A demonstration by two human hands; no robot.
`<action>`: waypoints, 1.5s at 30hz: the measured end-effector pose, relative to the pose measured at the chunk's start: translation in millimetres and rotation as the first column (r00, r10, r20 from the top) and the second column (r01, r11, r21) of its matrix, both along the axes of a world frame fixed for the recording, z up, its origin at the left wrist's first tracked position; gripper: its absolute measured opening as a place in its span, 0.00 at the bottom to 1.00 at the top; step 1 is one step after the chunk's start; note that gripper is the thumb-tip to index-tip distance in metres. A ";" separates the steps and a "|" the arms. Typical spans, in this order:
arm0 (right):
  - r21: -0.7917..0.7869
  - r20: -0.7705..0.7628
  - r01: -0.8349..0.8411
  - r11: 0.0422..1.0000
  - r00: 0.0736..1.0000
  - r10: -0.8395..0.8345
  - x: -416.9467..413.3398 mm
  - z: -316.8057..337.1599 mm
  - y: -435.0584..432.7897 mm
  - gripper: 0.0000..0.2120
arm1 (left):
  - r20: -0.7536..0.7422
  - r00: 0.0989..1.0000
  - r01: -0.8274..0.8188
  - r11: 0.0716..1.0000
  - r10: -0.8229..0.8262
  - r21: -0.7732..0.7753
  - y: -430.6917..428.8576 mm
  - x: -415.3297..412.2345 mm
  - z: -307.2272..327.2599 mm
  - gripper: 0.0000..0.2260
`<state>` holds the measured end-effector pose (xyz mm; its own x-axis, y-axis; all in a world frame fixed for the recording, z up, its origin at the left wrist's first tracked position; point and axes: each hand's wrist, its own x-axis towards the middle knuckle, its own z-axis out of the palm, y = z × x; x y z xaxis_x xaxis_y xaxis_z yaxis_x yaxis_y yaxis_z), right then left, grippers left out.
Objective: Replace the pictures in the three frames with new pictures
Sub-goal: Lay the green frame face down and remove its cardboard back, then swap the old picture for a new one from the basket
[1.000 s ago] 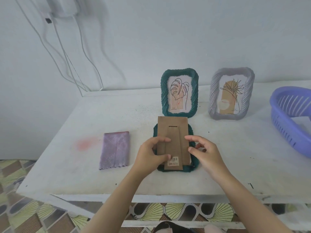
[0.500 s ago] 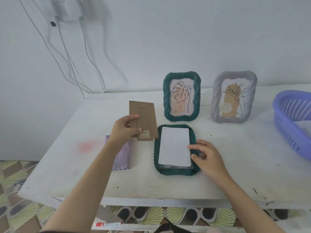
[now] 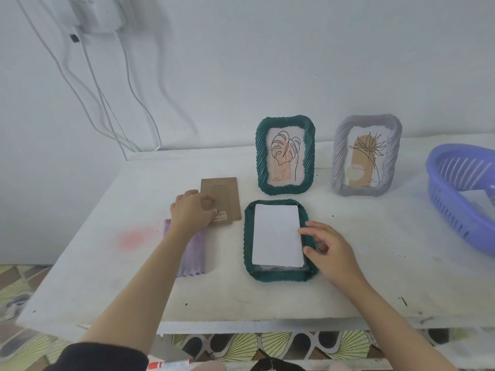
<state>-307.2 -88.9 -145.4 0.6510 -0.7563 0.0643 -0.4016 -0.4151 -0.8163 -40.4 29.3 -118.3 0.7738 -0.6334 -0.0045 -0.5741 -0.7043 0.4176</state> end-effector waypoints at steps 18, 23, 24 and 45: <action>-0.107 -0.024 0.076 0.991 0.997 -0.079 24.2 4.7 6.5 0.14 | -0.028 0.883 0.459 0.875 -0.469 -0.156 15.1 -69.4 -27.1 0.28; -0.060 0.088 0.124 0.990 0.989 -0.118 24.0 4.2 6.3 0.13 | -0.013 0.876 0.475 0.865 -0.483 -0.162 16.3 -70.8 -26.2 0.28; -0.061 0.108 0.141 0.988 0.985 -0.134 24.4 3.6 6.8 0.12 | -0.013 0.870 0.484 0.861 -0.492 -0.157 16.0 -71.1 -25.5 0.28; -0.087 0.196 0.200 0.976 0.964 -0.180 6.9 6.6 4.4 0.10 | -0.044 0.880 0.471 0.880 -0.473 -0.063 9.5 -80.8 -20.2 0.30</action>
